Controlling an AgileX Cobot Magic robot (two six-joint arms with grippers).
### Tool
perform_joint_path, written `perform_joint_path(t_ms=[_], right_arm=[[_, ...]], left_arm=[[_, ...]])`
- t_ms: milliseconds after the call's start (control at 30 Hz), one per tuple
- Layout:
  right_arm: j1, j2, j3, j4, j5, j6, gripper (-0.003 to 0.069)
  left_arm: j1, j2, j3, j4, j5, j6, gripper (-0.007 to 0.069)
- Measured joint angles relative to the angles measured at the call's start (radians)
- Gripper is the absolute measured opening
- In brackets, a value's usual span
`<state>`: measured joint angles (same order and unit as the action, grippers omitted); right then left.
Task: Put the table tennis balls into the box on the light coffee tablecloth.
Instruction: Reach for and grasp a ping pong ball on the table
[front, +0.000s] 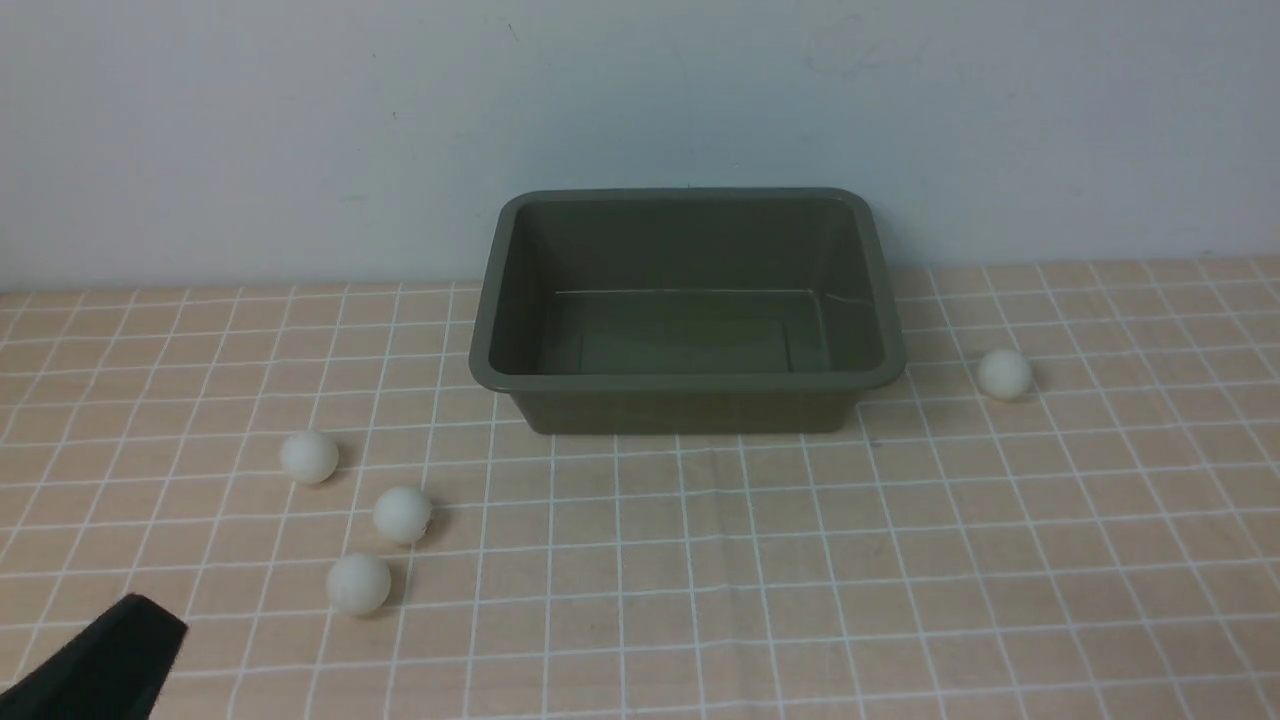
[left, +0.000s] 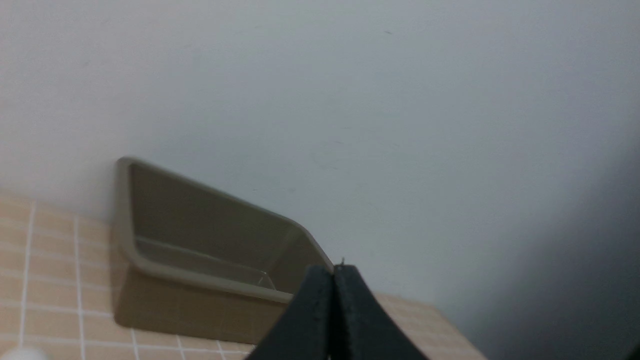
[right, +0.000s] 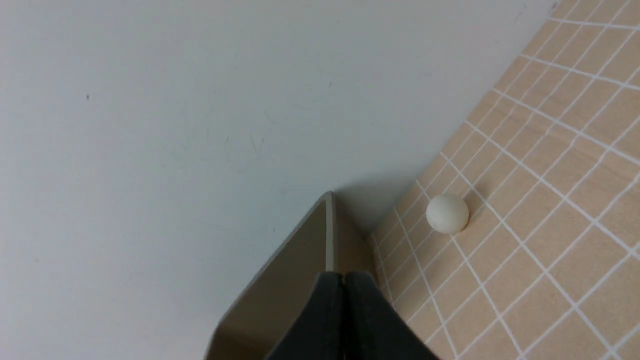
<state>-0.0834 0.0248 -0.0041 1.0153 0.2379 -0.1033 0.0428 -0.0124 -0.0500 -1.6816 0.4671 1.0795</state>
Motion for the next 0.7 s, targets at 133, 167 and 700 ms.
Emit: perform_joint_path(t_ms=[133,167,700], right_arm=[[0.0,0.0,-0.09,0.015,0.083,-0.189,-0.0019],[0.0,0.0,-0.107,0.022,0.101,-0.223,-0.0019],[0.0,0.0,-0.225,0.248,0.427,-0.655,-0.0019]], left_arm=[[0.0,0.0,-0.012,-0.004,0.13,0.151,-0.0069],[0.0,0.0,-0.012,-0.004,0.144,0.159,-0.0069],[0.0,-0.001,-0.012,0.66,0.338,-0.745,-0.0069]])
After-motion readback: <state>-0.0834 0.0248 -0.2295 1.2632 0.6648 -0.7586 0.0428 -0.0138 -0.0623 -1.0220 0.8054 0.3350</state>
